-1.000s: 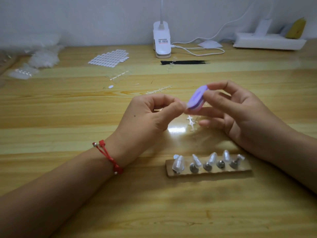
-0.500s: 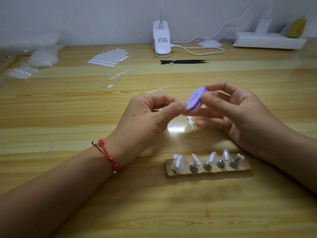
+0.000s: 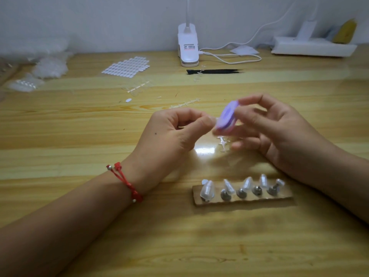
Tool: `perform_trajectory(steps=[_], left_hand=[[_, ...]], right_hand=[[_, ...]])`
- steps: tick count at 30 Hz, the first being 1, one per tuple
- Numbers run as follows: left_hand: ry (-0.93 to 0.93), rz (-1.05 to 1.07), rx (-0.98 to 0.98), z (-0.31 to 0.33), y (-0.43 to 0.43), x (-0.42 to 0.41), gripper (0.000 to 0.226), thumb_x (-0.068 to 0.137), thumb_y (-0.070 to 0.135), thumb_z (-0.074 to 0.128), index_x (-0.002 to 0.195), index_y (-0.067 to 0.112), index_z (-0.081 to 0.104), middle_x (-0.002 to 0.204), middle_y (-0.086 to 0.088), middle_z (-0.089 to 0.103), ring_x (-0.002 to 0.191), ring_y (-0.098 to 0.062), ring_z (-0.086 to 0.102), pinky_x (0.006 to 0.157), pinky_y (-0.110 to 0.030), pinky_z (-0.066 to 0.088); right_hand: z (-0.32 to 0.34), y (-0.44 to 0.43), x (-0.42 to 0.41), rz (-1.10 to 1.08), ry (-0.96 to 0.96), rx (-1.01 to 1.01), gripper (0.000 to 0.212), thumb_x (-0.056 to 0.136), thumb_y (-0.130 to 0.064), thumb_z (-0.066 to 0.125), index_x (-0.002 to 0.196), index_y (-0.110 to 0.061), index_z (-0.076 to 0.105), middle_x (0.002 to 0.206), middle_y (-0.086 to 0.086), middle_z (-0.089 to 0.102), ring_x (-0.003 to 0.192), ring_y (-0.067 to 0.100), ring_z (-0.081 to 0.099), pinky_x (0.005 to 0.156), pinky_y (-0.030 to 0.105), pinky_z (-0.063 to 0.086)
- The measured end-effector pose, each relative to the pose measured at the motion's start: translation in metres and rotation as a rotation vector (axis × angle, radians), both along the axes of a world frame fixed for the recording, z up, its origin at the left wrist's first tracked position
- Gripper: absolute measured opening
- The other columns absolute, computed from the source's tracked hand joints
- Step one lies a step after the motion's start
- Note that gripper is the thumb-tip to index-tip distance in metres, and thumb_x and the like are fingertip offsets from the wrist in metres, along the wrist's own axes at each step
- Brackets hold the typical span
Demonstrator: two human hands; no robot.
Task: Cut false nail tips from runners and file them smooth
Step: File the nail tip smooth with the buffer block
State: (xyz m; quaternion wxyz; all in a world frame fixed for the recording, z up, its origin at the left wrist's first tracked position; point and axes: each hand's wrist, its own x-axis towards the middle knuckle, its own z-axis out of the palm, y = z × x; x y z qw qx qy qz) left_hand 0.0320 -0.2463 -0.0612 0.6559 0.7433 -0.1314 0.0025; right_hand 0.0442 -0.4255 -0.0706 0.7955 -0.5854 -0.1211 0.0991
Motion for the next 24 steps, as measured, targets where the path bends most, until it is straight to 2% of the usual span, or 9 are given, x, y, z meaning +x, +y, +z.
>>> perform_trajectory(steps=[2,6,10,13,17,20,24], left_hand=[[-0.011,-0.006,0.017,-0.0002,0.0003,0.0002,0.014,0.086,0.012,0.062,0.073,0.015,0.065,0.04,0.017,0.049,0.04,0.004,0.044,0.045,-0.003,0.031],[-0.003,-0.029,0.026,0.0,-0.0006,-0.0008,0.013,0.085,0.015,0.063,0.072,0.017,0.066,0.039,0.017,0.047,0.039,0.004,0.043,0.044,-0.003,0.03],[-0.02,-0.039,0.023,0.0009,-0.0006,-0.0012,0.013,0.086,0.011,0.061,0.074,0.013,0.065,0.039,0.018,0.049,0.039,0.006,0.046,0.045,-0.001,0.031],[-0.008,-0.03,0.016,0.001,-0.0018,-0.0021,0.008,0.081,0.019,0.065,0.073,0.016,0.066,0.038,0.018,0.047,0.037,0.004,0.043,0.043,-0.001,0.029],[-0.011,-0.011,0.007,-0.0004,-0.0003,0.0003,0.009,0.085,0.013,0.063,0.077,0.012,0.067,0.038,0.017,0.048,0.038,0.004,0.044,0.044,-0.002,0.03],[-0.018,-0.026,0.01,0.0005,-0.0018,-0.0013,0.008,0.082,0.017,0.064,0.074,0.016,0.066,0.038,0.019,0.048,0.037,0.005,0.044,0.043,-0.001,0.03],[-0.009,-0.021,0.003,0.0003,-0.0012,-0.0009,0.009,0.084,0.014,0.063,0.075,0.013,0.066,0.037,0.017,0.046,0.036,0.004,0.041,0.042,-0.002,0.028]], right_hand=[[-0.0013,0.0019,-0.002,0.047,-0.057,-0.087,0.016,0.074,-0.021,0.07,0.089,-0.019,0.066,0.085,0.006,0.073,0.076,0.024,0.074,0.055,0.024,0.057],[0.0,0.0002,-0.0002,-0.026,0.003,0.029,0.02,0.074,-0.017,0.065,0.093,-0.013,0.058,0.08,0.005,0.073,0.075,0.023,0.074,0.055,0.022,0.056],[-0.0006,0.0013,-0.0015,0.028,-0.024,-0.026,0.015,0.074,-0.017,0.07,0.088,-0.016,0.065,0.085,0.009,0.073,0.077,0.026,0.074,0.058,0.024,0.057],[0.0008,-0.0016,0.001,-0.035,0.048,0.085,0.02,0.077,-0.016,0.065,0.095,-0.014,0.058,0.087,0.013,0.074,0.081,0.026,0.074,0.057,0.021,0.056],[0.0008,0.0026,-0.0027,0.025,-0.039,-0.036,0.017,0.07,-0.019,0.072,0.086,-0.018,0.065,0.085,0.008,0.073,0.076,0.027,0.074,0.056,0.024,0.057],[0.0017,-0.0003,-0.0007,-0.053,0.022,0.053,0.022,0.073,-0.016,0.067,0.094,-0.014,0.058,0.083,0.009,0.074,0.078,0.026,0.074,0.056,0.022,0.056],[0.0014,0.0021,-0.0022,0.007,-0.022,-0.022,0.021,0.067,-0.02,0.073,0.086,-0.017,0.063,0.083,0.009,0.073,0.076,0.027,0.074,0.055,0.023,0.057]])
